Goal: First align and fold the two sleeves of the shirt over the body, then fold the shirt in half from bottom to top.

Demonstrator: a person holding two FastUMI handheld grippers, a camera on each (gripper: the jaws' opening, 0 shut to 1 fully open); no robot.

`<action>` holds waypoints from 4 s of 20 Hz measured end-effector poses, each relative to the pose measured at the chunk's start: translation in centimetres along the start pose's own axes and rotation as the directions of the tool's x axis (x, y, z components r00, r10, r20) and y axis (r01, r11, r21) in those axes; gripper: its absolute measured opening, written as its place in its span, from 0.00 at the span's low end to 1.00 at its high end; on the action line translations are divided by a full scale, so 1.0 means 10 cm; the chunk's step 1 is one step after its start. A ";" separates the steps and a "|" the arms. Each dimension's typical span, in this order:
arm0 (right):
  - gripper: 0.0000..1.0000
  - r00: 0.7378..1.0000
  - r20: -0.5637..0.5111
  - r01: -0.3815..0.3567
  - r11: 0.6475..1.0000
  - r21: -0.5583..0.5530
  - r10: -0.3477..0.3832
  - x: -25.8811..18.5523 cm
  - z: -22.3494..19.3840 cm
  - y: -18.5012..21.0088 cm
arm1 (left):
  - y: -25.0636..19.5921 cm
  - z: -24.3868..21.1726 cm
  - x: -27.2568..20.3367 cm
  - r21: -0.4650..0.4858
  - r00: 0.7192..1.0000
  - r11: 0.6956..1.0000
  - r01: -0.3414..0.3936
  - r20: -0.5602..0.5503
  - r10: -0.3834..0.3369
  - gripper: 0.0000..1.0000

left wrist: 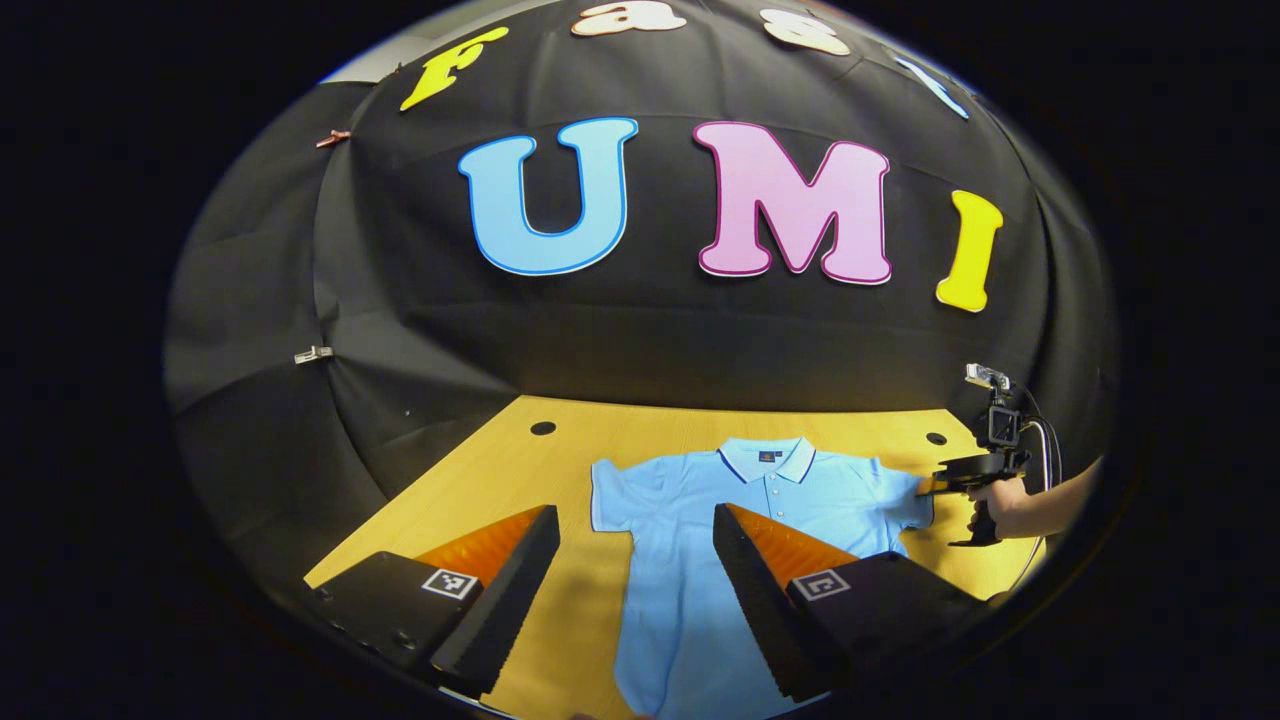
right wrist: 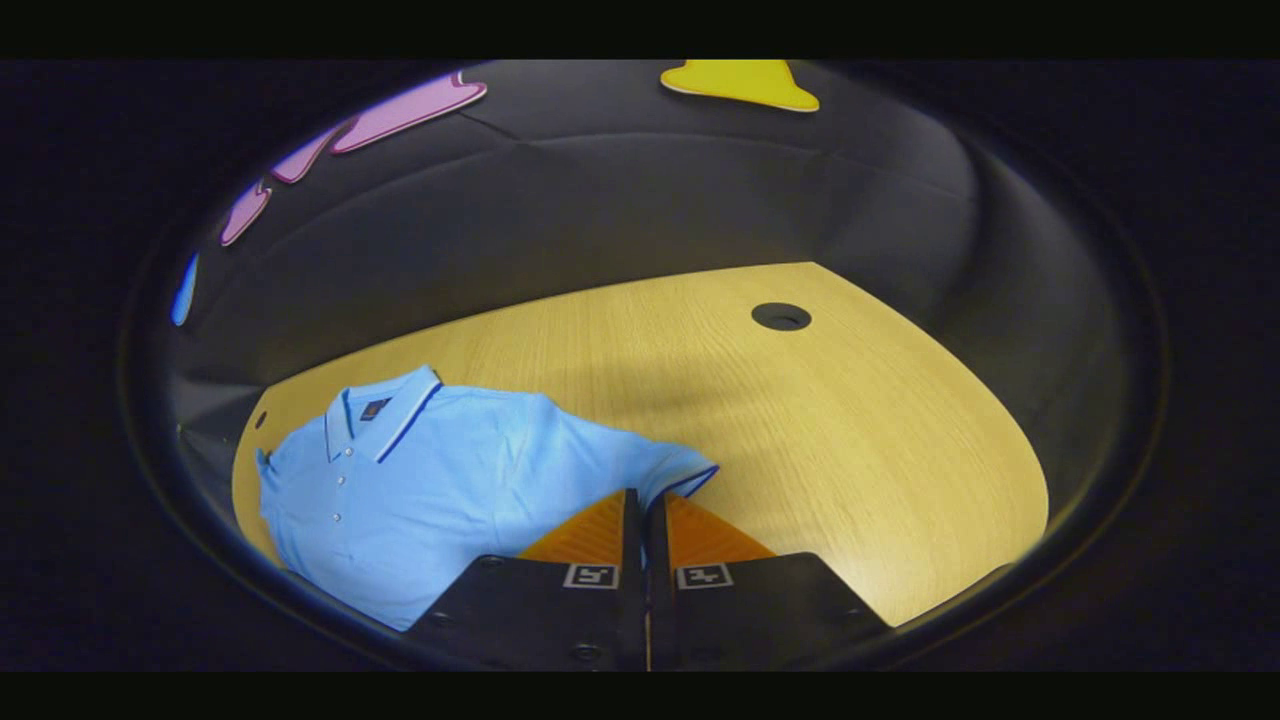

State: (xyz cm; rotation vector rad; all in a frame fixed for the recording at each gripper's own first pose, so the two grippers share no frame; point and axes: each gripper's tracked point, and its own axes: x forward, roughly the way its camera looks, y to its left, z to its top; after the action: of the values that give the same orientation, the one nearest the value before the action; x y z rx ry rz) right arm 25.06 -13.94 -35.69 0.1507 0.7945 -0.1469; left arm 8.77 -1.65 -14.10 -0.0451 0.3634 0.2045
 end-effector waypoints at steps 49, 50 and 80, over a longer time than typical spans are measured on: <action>0.99 0.948 0.090 -0.260 0.903 -0.341 0.306 -1.12 -0.23 1.70 | 0.81 -0.18 1.92 -0.107 0.999 0.993 0.045 -0.023 -0.048 0.98; 0.99 0.949 0.101 -0.252 0.910 -0.331 0.300 -1.15 -0.23 1.60 | 0.77 -0.22 2.08 -0.100 0.997 0.993 0.059 -0.033 -0.063 0.98; 0.99 0.976 0.178 -0.098 0.985 -0.142 0.122 -1.26 -0.88 0.31 | 0.17 -0.81 3.47 0.082 0.968 0.995 0.063 -0.249 -0.041 0.06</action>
State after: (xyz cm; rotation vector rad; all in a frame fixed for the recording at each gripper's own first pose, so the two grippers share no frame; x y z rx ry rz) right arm 10.83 -8.28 -32.50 0.0541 0.6049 -0.0026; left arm 37.36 5.96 -34.10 0.0082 0.6187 0.1305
